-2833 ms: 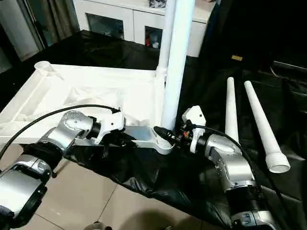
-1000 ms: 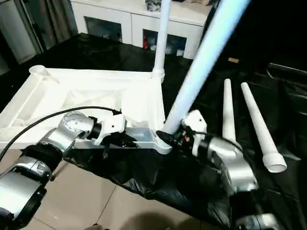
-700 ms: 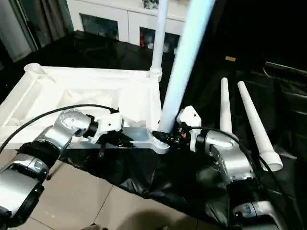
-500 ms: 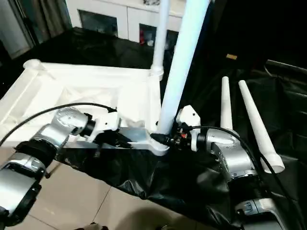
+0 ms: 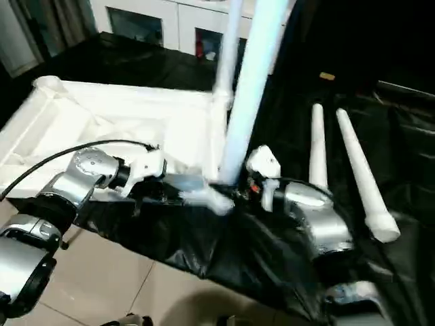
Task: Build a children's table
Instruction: Insert table leg to table base
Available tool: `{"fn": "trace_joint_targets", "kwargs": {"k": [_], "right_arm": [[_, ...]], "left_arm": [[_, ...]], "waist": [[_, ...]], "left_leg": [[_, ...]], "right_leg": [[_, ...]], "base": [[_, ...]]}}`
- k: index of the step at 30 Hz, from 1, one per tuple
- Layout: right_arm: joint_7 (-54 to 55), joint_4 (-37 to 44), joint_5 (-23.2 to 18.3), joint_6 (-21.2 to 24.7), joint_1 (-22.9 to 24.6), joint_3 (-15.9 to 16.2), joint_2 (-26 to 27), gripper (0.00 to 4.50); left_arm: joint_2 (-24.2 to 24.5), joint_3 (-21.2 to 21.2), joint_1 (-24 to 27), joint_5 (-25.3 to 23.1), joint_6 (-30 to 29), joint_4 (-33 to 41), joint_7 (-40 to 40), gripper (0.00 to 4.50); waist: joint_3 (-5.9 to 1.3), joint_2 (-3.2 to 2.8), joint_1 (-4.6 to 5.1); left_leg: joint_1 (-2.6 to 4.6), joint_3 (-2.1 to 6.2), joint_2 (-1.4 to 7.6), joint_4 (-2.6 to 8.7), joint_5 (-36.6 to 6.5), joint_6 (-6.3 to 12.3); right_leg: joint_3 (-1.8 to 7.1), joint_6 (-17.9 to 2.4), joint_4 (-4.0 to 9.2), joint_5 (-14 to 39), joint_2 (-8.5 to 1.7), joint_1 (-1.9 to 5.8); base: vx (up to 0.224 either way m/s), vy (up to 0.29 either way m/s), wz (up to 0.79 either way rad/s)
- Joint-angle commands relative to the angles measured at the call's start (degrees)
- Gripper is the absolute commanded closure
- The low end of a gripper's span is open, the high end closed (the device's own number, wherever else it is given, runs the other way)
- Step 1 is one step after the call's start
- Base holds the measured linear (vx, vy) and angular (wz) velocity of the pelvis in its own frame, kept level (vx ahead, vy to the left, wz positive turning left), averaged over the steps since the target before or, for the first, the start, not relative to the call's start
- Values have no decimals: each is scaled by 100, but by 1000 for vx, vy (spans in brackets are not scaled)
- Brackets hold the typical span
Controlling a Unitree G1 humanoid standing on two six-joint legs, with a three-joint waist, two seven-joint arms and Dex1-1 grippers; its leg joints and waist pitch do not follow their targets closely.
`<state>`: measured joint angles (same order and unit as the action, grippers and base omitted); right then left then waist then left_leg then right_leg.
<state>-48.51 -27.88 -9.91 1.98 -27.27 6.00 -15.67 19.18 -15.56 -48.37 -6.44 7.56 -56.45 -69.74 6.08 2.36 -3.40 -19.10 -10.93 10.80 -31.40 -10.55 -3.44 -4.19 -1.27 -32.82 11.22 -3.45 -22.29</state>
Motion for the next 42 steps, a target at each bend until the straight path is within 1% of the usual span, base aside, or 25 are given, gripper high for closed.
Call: {"fn": "trace_joint_targets", "kwargs": {"k": [1, 2, 3, 5, 6, 7, 9, 10, 12, 14, 17, 19, 22, 23, 24, 28, 29, 30, 31, 33, 34, 35, 37, 39, 42], "right_arm": [[751, -759, 439, 326, 148, 108, 165, 260], [916, -852, 415, 372, 95, 43, 235, 260], [1526, -1233, 376, 520, -139, -131, 479, 260], [2025, -1585, 466, 493, -362, -150, 664, 260], [2135, -1677, 482, 489, -422, -151, 719, 260], [2346, -1829, 493, 604, -522, -161, 809, 260], [2625, -2092, 347, 769, -712, -295, 1055, 260], [2685, -2139, 325, 792, -749, -323, 1103, 260], [2850, -2307, 335, 773, -868, -376, 1263, 260], [2862, -2305, 371, 758, -881, -349, 1308, 260], [2852, -2366, 394, 751, -940, -340, 1431, 260], [2861, -2505, 375, 686, -1024, -324, 1488, 260], [2836, -2560, 356, 699, -1068, -329, 1511, 260], [2813, -2606, 334, 690, -1099, -366, 1524, 260], [2812, -2631, 333, 681, -1115, -383, 1530, 260], [2784, -2720, 356, 592, -1209, -453, 1542, 260], [2701, -2721, 326, 539, -1245, -486, 1558, 204], [2677, -2726, 321, 516, -1260, -493, 1562, 204], [2656, -2732, 317, 495, -1275, -498, 1566, 190], [2611, -2740, 346, 390, -1321, -479, 1539, 172], [2584, -2741, 364, 320, -1342, -466, 1520, 160], [2565, -2738, 364, 289, -1352, -464, 1511, 152], [2420, -2659, 324, 202, -1361, -497, 1464, 142], [2231, -2567, 317, 140, -1339, -475, 1411, 118], [1954, -2372, 357, 60, -1252, -389, 1305, 91]], "left_arm": [[-220, 195, -88, 157, -378, 211, 453, 450], [-258, 237, -91, 201, -485, 274, 493, 450], [-394, 339, -109, 258, -881, 510, 748, 450], [-519, 358, -101, 219, -1092, 721, 1011, 450], [-557, 352, -93, 202, -1147, 780, 1088, 450], [-640, 359, -71, 181, -1268, 865, 1246, 450], [-822, 322, 44, 141, -1477, 1119, 1441, 450], [-857, 309, 74, 132, -1512, 1175, 1473, 450], [-961, 233, 203, 101, -1664, 1401, 1567, 450], [-975, 180, 253, 66, -1678, 1468, 1568, 450], [-997, 87, 386, -19, -1819, 1681, 1584, 450], [-990, 24, 452, -20, -1970, 1830, 1644, 450], [-985, -22, 486, -23, -2004, 1889, 1620, 450], [-990, -41, 514, -23, -2040, 1949, 1625, 450], [-990, -49, 532, -24, -2071, 1991, 1635, 450], [-989, -66, 612, -35, -2147, 2164, 1610, 450], [-971, -73, 645, -36, -2131, 2223, 1564, 450], [-964, -74, 661, -37, -2134, 2255, 1553, 450], [-958, -75, 677, -38, -2141, 2291, 1546, 450], [-929, -72, 713, 2, -1932, 2312, 1450, 450], [-906, -74, 730, 22, -1797, 2308, 1389, 450], [-893, -78, 736, 26, -1733, 2305, 1363, 450], [-795, -115, 787, 49, -1577, 2333, 1191, 450], [-711, -146, 817, 50, -1408, 2336, 1063, 450], [-605, -167, 833, 36, -1306, 2310, 929, 450]], "waist": [[-135, -24, 55], [-147, -29, 94], [-166, -61, 138], [-166, -119, 188], [-185, -111, 200], [-183, -102, 193], [-209, -27, 155], [-227, -27, 143], [-255, -26, 140], [-276, -38, 122], [-299, -1, 117], [-304, 1, 104], [-317, 14, 103], [-339, 48, 106], [-348, 33, 96], [-356, 51, 121], [-360, 48, 122], [-365, 49, 124], [-374, 57, 129], [-421, 58, 100], [-409, 63, 97], [-408, 55, 89], [-435, 69, 93], [-457, 36, 80], [-458, 34, 82]], "left_leg": [[35, 328, 308, 473, -2642, -105], [69, 353, 320, 475, -2778, -141], [45, 382, 340, 497, -2836, -179], [27, 402, 364, 528, -2961, -226], [-20, 400, 361, 535, -2844, -239], [-25, 376, 355, 529, -2758, -231], [4, 291, 314, 479, -2325, -95], [-35, 269, 322, 473, -2018, -18], [-61, 252, 337, 469, -1750, 23], [-37, 212, 330, 445, -1556, 68], [-45, 193, 314, 425, -1488, 136], [-25, 181, 303, 403, -1526, 137], [-25, 197, 296, 412, -1619, 121], [-20, 197, 293, 405, -1642, 109], [-26, 208, 306, 407, -1603, 91], [-46, 220, 304, 412, -1626, 71], [-45, 217, 304, 411, -1630, 67], [-47, 224, 311, 414, -1635, 59], [-61, 223, 306, 410, -1594, 68], [-14, 173, 305, 367, -1244, 130], [-21, 146, 289, 352, -1141, 186], [-16, 143, 284, 346, -1128, 205], [-58, 149, 276, 334, -946, 288], [-74, 153, 286, 315, -705, 395], [-72, 141, 295, 301, -621, 458]], "right_leg": [[236, -383, 685, 4290, -647, 60], [216, -394, 700, 4266, -667, 63], [196, -516, 682, 3950, -678, 101], [148, -673, 661, 3369, -658, 131], [156, -786, 631, 2943, -664, 163], [177, -835, 622, 2777, -662, 149], [252, -1040, 580, 2492, -697, 103], [269, -1107, 551, 2327, -714, 133], [273, -1148, 519, 2078, -712, 165], [276, -1200, 482, 1691, -675, 153], [283, -1187, 473, 1701, -674, 164], [300, -1173, 479, 1832, -674, 138], [287, -1044, 497, 2143, -651, 138], [286, -1010, 498, 2194, -646, 142], [294, -1028, 471, 2139, -658, 150], [274, -1012, 468, 2171, -639, 153], [277, -1000, 471, 2163, -638, 149], [277, -1013, 461, 2116, -640, 154], [278, -1021, 451, 2051, -637, 169], [294, -1248, 383, 1347, -625, 153], [298, -1334, 356, 1091, -605, 151], [301, -1358, 346, 1038, -599, 148], [298, -1428, 290, 784, -602, 214], [288, -1496, 248, 487, -604, 237], [278, -1547, 235, 339, -598, 240]], "base": [[-61, 36, -16], [-59, 47, -15], [-51, 56, -15], [-44, 58, -15], [-22, 58, -13], [-22, 58, -13], [0, 0, 0], [0, 0, 0], [0, 0, 0], [0, 0, 0], [0, 0, 0], [0, 0, 0], [0, 0, 0], [0, 0, 0], [0, 0, 0], [0, 0, 0], [0, 0, 0], [0, 0, 0], [0, 0, 0], [0, 0, 0], [0, 0, 0], [0, 0, 0], [0, 0, 0], [0, 0, 0], [0, 0, 0]]}}
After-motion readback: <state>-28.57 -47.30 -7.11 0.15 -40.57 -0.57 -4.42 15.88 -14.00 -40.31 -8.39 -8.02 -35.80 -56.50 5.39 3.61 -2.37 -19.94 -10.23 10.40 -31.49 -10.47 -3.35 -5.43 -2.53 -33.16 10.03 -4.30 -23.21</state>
